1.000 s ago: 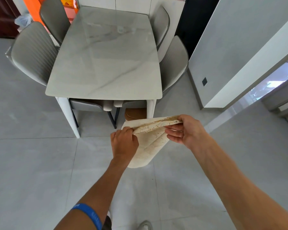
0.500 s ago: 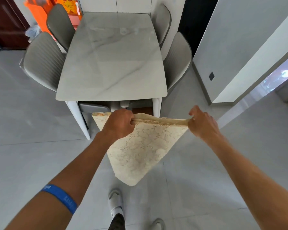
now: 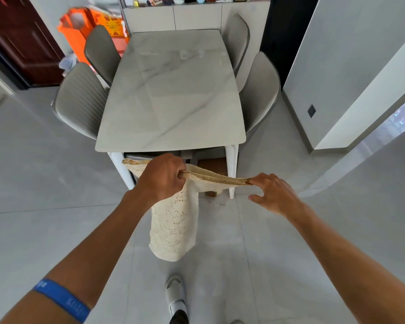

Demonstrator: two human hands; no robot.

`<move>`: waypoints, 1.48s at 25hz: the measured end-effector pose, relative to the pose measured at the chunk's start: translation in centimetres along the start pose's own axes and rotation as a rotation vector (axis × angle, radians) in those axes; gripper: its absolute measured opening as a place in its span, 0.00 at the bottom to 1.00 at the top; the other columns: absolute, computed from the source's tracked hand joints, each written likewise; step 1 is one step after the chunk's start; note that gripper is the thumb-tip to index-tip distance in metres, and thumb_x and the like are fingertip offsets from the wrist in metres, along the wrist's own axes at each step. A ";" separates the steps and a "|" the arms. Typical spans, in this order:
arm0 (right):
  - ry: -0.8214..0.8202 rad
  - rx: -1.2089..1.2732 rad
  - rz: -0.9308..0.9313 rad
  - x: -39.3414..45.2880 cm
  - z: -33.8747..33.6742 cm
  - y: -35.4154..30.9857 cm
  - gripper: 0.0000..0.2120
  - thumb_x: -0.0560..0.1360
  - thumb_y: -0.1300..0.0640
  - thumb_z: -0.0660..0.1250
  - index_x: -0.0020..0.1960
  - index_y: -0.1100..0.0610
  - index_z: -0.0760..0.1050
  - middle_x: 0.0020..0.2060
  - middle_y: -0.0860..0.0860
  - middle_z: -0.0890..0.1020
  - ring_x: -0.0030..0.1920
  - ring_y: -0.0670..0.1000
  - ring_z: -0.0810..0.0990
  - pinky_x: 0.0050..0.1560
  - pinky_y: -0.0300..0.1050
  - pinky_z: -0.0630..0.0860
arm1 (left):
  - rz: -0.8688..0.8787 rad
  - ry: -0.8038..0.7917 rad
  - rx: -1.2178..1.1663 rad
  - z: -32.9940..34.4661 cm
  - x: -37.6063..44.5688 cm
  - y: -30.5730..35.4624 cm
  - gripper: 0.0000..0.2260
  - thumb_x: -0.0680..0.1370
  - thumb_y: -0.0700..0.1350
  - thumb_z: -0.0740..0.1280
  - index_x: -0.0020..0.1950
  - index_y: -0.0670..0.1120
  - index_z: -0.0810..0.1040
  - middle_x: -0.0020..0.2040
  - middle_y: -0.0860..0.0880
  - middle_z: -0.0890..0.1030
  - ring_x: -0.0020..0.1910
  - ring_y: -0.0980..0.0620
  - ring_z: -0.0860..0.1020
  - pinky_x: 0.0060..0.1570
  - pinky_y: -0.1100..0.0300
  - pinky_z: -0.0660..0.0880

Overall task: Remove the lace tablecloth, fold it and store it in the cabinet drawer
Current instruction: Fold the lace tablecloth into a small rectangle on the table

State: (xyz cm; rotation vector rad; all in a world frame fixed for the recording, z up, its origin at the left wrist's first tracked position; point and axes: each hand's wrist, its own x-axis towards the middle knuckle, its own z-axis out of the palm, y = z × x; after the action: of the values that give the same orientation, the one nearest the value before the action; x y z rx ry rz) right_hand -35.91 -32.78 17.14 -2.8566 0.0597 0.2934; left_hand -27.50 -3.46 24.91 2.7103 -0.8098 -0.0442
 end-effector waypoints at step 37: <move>0.021 0.004 -0.122 2.5 -9.2 3.6 0.06 0.72 0.63 0.73 0.48 0.55 0.83 0.40 0.47 0.81 0.43 0.53 0.81 0.46 0.45 0.76 | -0.317 0.295 -0.771 -1.6 -1.2 -6.8 0.10 0.64 0.42 0.82 0.32 0.47 0.81 0.23 0.57 0.75 0.23 0.62 0.71 0.27 0.76 0.65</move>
State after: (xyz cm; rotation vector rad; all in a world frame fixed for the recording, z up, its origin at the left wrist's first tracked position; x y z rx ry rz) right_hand -31.91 -38.81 24.40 -2.8451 -0.1097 0.2386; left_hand -24.71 3.03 24.26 2.0104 -0.1968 -0.0197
